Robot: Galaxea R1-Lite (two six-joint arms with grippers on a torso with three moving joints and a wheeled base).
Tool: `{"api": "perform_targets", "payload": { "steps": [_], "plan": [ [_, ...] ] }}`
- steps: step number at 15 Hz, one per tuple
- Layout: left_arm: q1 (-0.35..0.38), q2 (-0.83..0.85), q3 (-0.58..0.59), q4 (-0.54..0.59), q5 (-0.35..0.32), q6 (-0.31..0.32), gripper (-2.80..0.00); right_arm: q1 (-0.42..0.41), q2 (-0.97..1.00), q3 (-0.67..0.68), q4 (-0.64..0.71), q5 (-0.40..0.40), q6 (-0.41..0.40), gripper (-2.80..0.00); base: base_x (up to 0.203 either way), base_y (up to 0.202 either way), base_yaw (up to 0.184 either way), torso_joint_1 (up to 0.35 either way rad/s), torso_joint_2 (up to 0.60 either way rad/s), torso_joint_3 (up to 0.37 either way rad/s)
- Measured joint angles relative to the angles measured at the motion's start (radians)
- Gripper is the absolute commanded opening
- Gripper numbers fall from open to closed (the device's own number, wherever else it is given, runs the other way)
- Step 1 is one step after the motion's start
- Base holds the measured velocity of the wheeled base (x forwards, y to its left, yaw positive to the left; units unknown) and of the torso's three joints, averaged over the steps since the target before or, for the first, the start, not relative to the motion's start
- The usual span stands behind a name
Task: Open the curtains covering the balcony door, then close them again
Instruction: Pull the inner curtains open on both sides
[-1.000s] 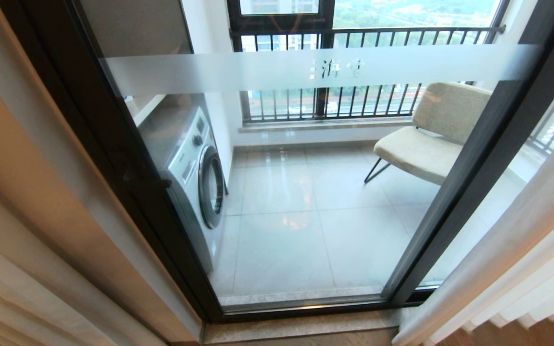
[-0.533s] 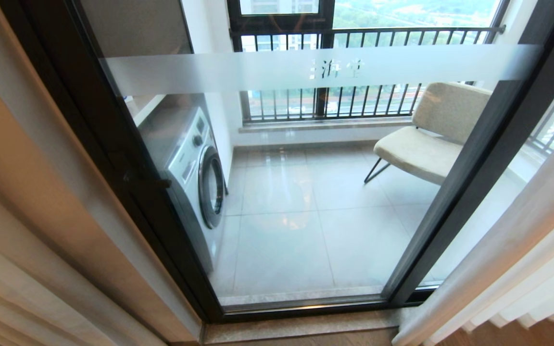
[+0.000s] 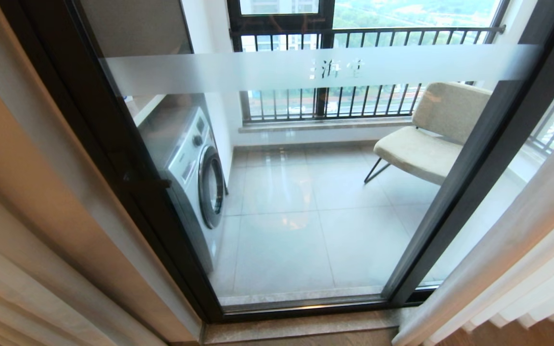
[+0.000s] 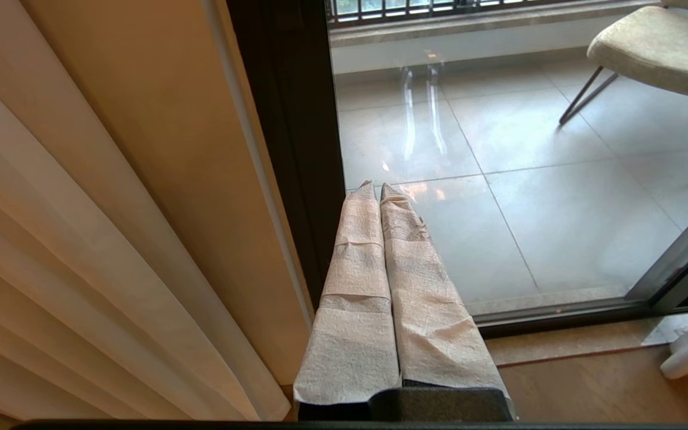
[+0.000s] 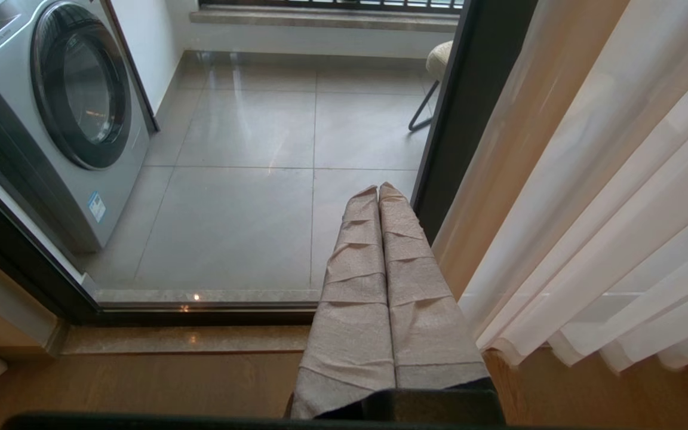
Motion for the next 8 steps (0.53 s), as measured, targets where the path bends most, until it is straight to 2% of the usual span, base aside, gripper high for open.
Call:
{"api": "perform_targets", "payload": {
  "steps": [8],
  "plan": [
    [0.0, 0.0, 0.0, 0.0, 0.0, 0.0, -2.8, 0.0, 0.0, 0.0, 0.0, 0.0, 0.0, -2.8, 0.0, 0.0, 0.0, 0.0, 0.0, 0.0]
  ]
}}
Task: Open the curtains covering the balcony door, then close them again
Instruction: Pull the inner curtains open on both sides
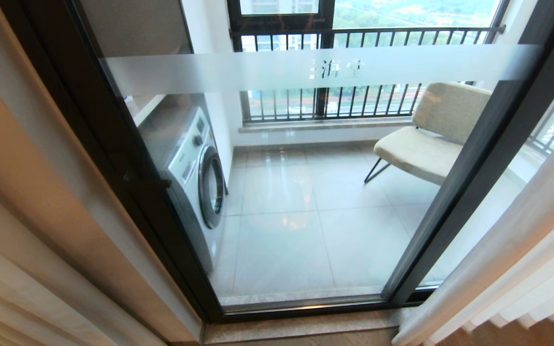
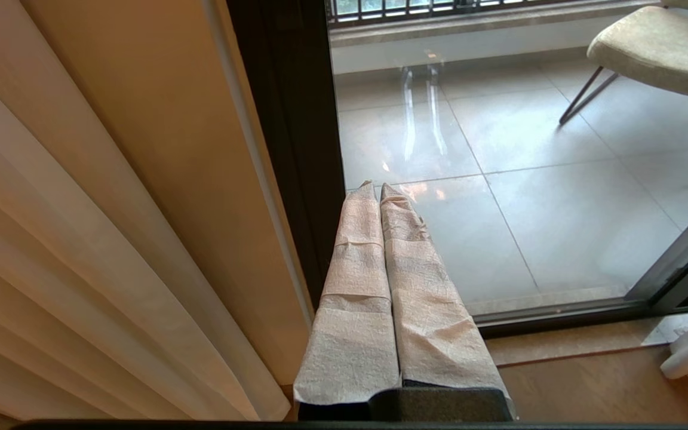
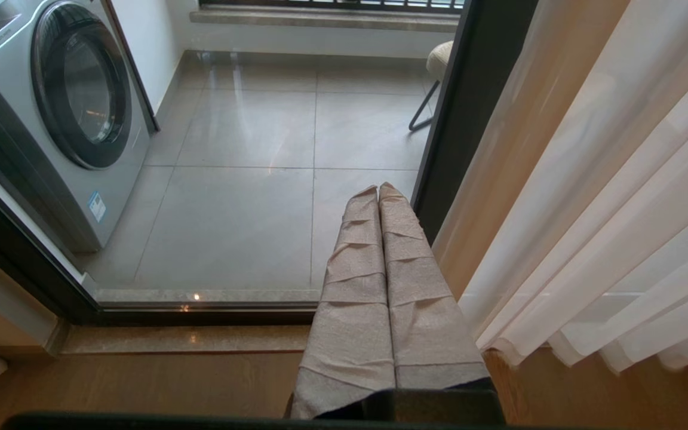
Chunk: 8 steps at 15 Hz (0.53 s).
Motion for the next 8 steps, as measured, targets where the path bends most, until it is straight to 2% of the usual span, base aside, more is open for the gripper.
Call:
{"api": "perform_targets", "payload": {
  "steps": [8],
  "plan": [
    [0.0, 0.0, 0.0, 0.0, 0.0, -0.001, -2.8, 0.0, 0.0, 0.0, 0.0, 0.0, 0.0, -2.8, 0.0, 0.0, 0.0, 0.0, 0.0, 0.0]
  ]
}}
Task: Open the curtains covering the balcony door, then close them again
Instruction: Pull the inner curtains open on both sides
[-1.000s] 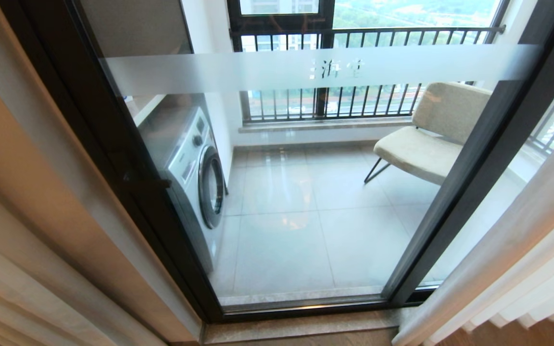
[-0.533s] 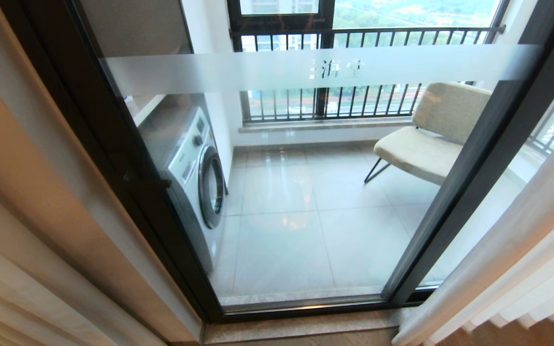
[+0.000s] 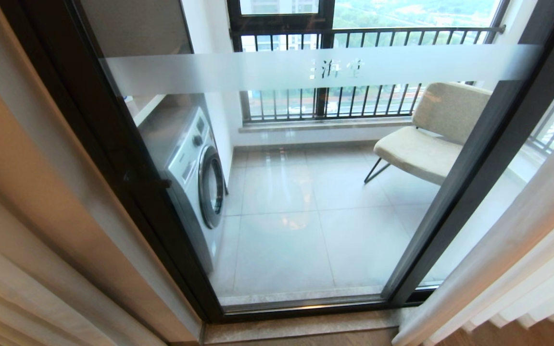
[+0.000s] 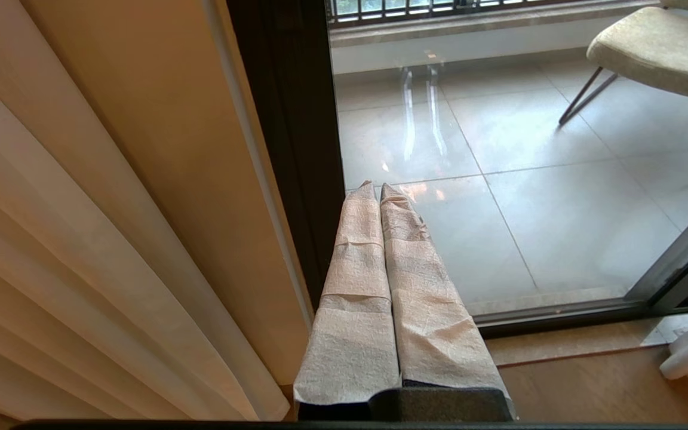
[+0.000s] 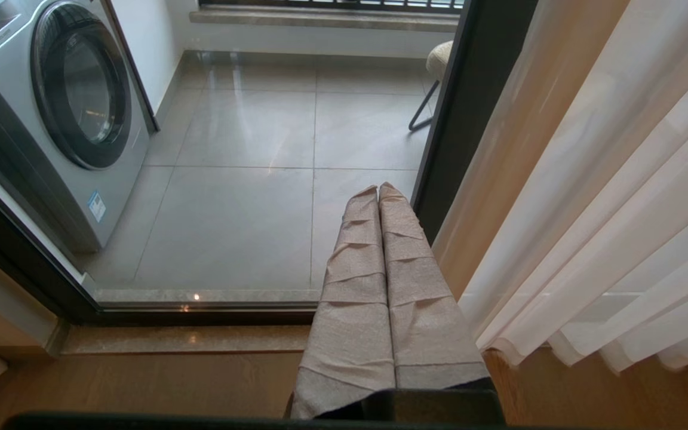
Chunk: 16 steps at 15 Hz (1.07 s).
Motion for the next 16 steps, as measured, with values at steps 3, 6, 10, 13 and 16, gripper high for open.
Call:
{"api": "perform_targets", "payload": {
  "steps": [3, 6, 10, 13, 16],
  "plan": [
    [0.0, 0.0, 0.0, 0.0, 0.0, 0.0, -2.8, 0.0, 0.0, 0.0, 0.0, 0.0, 0.0, -2.8, 0.0, 0.0, 0.0, 0.0, 0.0, 0.0],
    [0.0, 0.0, 0.0, 0.0, 0.0, 0.0, -2.8, 0.0, 0.0, 0.0, 0.0, -0.001, 0.0, -2.8, 0.0, 0.0, 0.0, 0.0, 0.0, 0.0],
    [0.0, 0.0, 0.0, 0.0, 0.0, 0.0, -2.8, 0.0, 0.0, 0.0, 0.0, 0.0, 0.0, -2.8, 0.0, 0.0, 0.0, 0.0, 0.0, 0.0],
    [0.0, 0.0, 0.0, 0.0, 0.0, 0.0, -2.8, 0.0, 0.0, 0.0, 0.0, 0.0, 0.0, -2.8, 0.0, 0.0, 0.0, 0.0, 0.0, 0.0],
    [0.0, -0.001, 0.0, 0.0, -0.001, 0.0, -2.8, 0.0, 0.0, 0.0, 0.0, 0.0, 0.0, -2.8, 0.0, 0.0, 0.0, 0.0, 0.0, 0.0]
  ]
}}
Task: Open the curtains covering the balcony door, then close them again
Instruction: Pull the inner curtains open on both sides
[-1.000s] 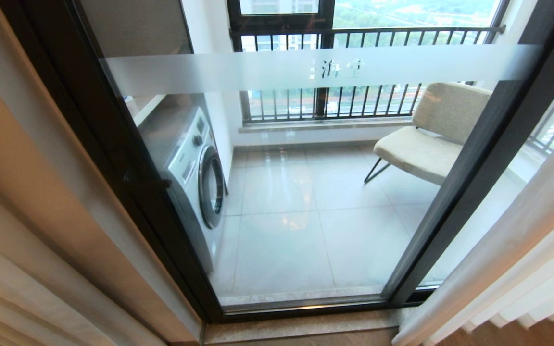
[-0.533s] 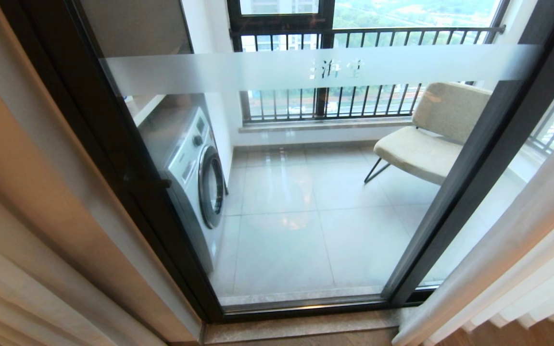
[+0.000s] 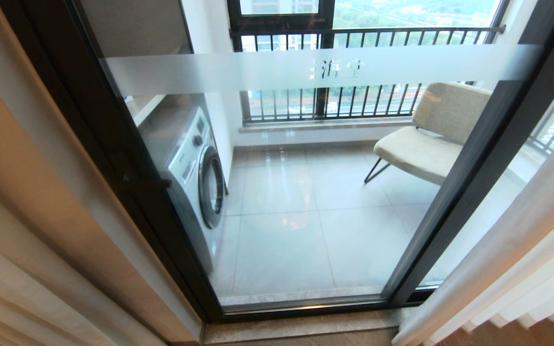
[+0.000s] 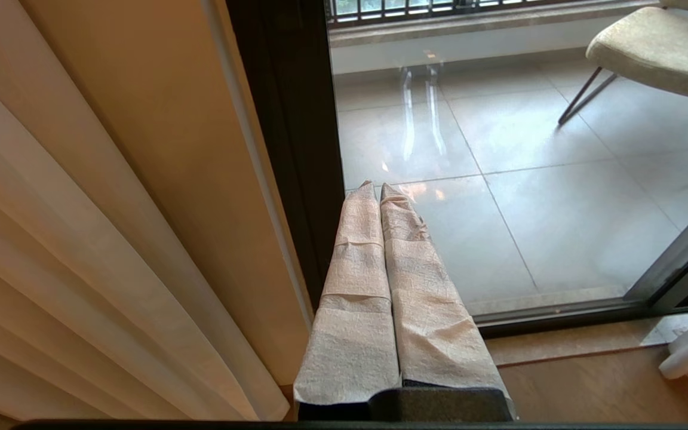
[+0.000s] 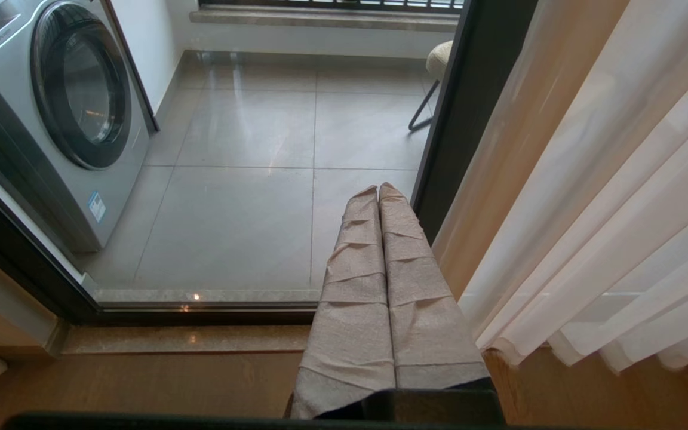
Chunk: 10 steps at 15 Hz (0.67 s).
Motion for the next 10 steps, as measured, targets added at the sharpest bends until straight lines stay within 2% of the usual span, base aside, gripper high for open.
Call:
{"api": "perform_targets", "payload": {
  "steps": [9, 10],
  "plan": [
    [0.0, 0.0, 0.0, 0.0, 0.0, 0.002, -2.8, 0.0, 0.0, 0.0, 0.0, 0.0, 0.0, -2.8, 0.0, 0.0, 0.0, 0.0, 0.0, 0.0],
    [0.0, 0.0, 0.0, 0.001, 0.0, 0.001, -2.8, 0.0, 0.0, 0.0, 0.0, 0.0, 0.0, -2.8, 0.001, -0.094, 0.004, 0.002, 0.0, 0.004]
  ]
}}
